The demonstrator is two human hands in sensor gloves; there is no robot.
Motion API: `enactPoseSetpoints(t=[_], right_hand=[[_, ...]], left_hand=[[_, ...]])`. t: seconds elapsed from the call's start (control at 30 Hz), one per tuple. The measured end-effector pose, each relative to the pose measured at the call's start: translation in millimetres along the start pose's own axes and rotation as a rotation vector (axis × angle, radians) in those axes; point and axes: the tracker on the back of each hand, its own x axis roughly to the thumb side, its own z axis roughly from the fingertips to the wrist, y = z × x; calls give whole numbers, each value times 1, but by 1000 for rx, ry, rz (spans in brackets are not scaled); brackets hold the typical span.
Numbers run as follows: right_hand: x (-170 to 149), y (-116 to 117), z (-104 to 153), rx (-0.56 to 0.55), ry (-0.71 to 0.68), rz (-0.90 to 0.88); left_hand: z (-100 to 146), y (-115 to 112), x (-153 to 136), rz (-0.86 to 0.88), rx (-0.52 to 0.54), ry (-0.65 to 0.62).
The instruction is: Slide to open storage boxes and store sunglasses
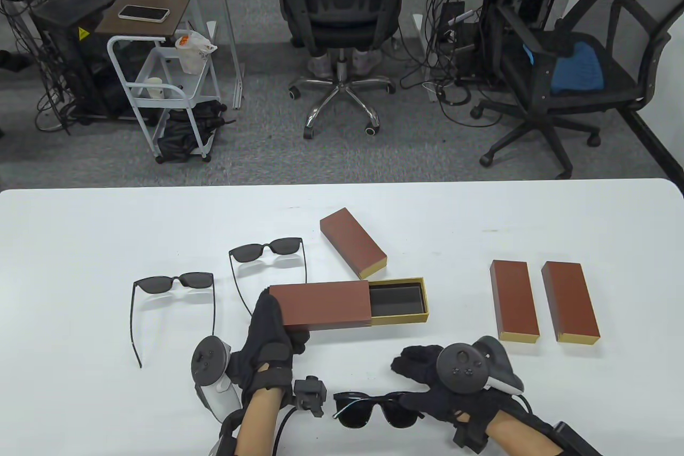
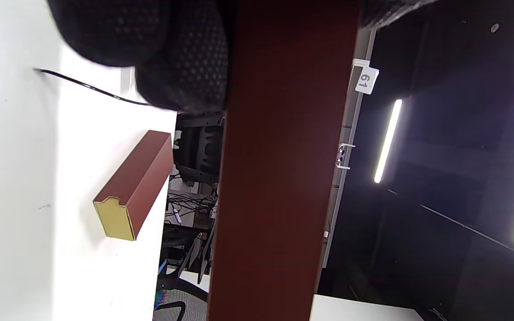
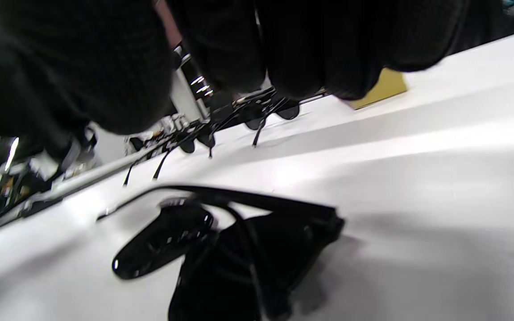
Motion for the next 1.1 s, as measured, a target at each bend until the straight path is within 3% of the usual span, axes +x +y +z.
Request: enactPoseSetpoints(t=[0.2, 0.47, 0.77, 0.9, 1.1], right_hand=[[28, 21, -17, 11, -76, 174], [34, 34, -21, 35, -65, 307], [34, 42, -21, 53, -69, 334], [34, 36, -18, 23, -73, 327], [33, -5, -12, -77, -41, 329]], left_hand=[[-3, 5, -2, -20, 10, 8], [-4, 3, -3, -15, -10, 20], [-3, 4, -4, -18, -5, 30], [-4, 5, -6, -19, 4, 39], [-2, 6, -5, -13, 9, 50]])
